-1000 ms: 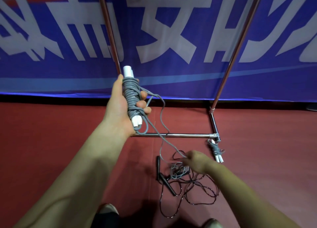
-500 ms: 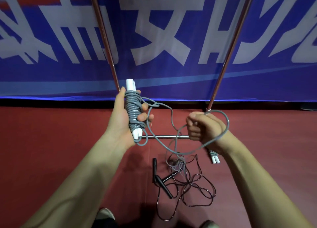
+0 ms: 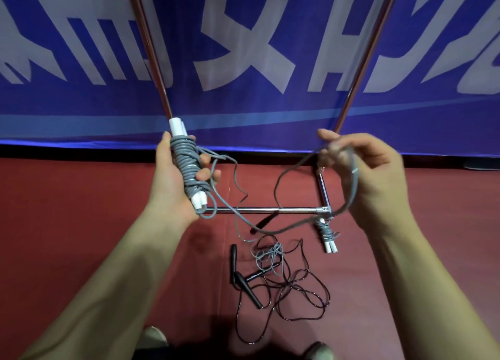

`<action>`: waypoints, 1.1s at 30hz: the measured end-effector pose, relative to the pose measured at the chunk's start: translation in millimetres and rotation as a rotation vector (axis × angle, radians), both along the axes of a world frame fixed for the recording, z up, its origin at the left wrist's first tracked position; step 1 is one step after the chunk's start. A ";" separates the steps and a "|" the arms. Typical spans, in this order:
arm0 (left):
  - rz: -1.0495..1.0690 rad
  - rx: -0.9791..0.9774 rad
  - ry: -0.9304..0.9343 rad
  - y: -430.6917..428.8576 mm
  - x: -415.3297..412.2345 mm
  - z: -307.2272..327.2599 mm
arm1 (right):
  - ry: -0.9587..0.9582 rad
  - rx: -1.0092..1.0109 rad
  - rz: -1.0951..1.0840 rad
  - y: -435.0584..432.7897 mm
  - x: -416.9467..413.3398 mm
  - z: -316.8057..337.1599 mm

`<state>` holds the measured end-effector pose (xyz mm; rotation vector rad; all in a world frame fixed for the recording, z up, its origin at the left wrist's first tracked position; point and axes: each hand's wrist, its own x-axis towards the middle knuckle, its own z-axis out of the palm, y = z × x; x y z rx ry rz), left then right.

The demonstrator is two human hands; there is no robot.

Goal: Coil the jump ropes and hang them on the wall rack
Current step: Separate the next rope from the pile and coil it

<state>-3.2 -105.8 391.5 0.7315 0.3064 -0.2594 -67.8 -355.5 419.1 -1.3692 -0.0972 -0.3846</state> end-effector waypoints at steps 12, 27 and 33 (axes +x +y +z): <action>-0.155 0.173 0.030 19.5 9.6 -12.4 | 0.661 -0.427 0.304 -17.0 -1.7 -17.4; -0.511 0.151 -0.187 6.1 -6.2 0.7 | 0.723 -0.956 0.796 21.7 -1.2 -58.9; -0.610 0.200 -0.187 -0.1 -10.1 -0.7 | -0.026 -0.959 0.024 50.0 11.5 -68.5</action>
